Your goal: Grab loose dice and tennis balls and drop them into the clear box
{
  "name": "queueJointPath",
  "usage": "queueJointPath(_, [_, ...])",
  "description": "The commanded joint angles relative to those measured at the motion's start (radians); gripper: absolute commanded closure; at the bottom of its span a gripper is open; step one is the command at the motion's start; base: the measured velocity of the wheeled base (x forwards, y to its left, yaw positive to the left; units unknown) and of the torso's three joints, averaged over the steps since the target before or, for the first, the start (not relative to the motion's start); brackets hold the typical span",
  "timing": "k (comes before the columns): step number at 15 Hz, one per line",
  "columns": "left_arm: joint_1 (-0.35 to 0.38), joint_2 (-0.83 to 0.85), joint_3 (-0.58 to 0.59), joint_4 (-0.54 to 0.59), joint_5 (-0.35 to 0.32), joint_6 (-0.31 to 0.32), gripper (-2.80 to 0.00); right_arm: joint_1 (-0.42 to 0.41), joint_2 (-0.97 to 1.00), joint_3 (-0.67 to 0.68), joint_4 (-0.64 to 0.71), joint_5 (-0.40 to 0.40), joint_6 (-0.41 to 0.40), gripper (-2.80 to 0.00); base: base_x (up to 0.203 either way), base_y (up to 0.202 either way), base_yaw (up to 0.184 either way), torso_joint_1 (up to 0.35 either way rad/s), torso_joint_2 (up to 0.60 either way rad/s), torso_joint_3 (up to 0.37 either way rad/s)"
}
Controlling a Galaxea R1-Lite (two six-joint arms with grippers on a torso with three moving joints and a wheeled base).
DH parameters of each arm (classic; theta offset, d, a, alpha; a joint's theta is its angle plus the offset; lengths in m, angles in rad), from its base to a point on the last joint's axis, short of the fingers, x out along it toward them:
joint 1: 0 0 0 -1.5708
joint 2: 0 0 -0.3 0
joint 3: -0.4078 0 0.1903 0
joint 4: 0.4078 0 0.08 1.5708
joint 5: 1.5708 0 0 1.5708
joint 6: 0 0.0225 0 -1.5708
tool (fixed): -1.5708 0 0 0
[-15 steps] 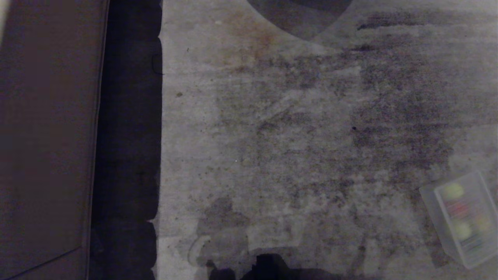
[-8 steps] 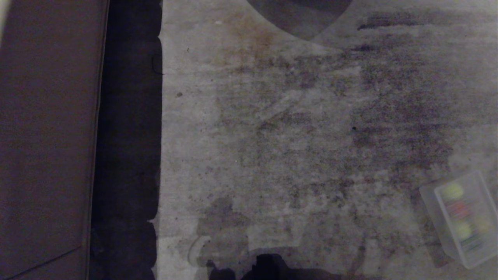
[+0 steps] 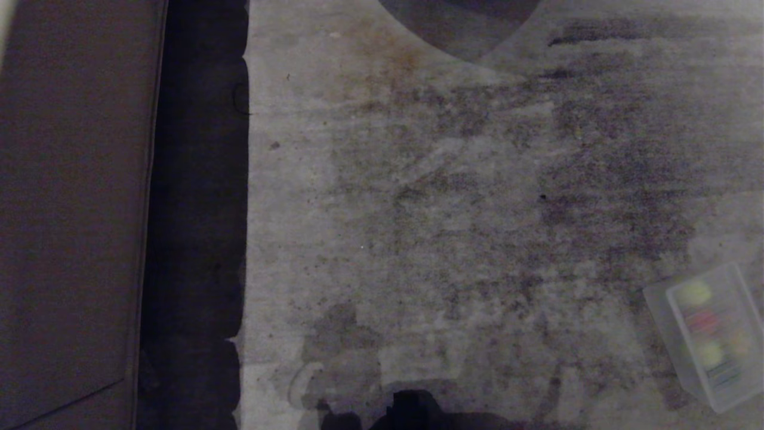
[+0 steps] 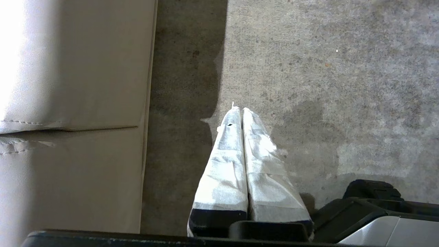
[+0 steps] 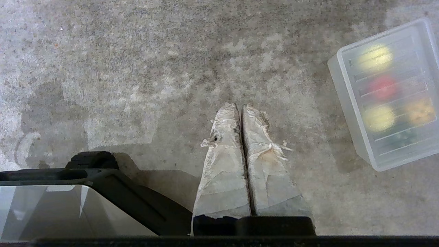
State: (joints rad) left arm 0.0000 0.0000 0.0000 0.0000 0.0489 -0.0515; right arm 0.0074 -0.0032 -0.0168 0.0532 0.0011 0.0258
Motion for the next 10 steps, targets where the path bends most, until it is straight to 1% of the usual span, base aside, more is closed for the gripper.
queueJointPath(1, [0.000,0.002,0.002,0.000,0.000,-0.002,0.00,0.000,0.003,0.000,0.000,0.000,0.002,0.00,0.000,0.000,0.000,0.000,0.00,0.000])
queueJointPath(4, [0.000,0.002,0.002,0.000,0.000,-0.002,0.00,0.002,0.003,0.000,0.000,0.000,0.002,0.00,0.000,0.000,0.000,0.001,0.00,0.047])
queueJointPath(10, [0.000,0.002,0.002,0.000,-0.001,0.002,0.00,0.000,0.003,0.000,0.000,0.000,0.002,0.00,0.000,0.000,0.000,0.001,0.00,0.189])
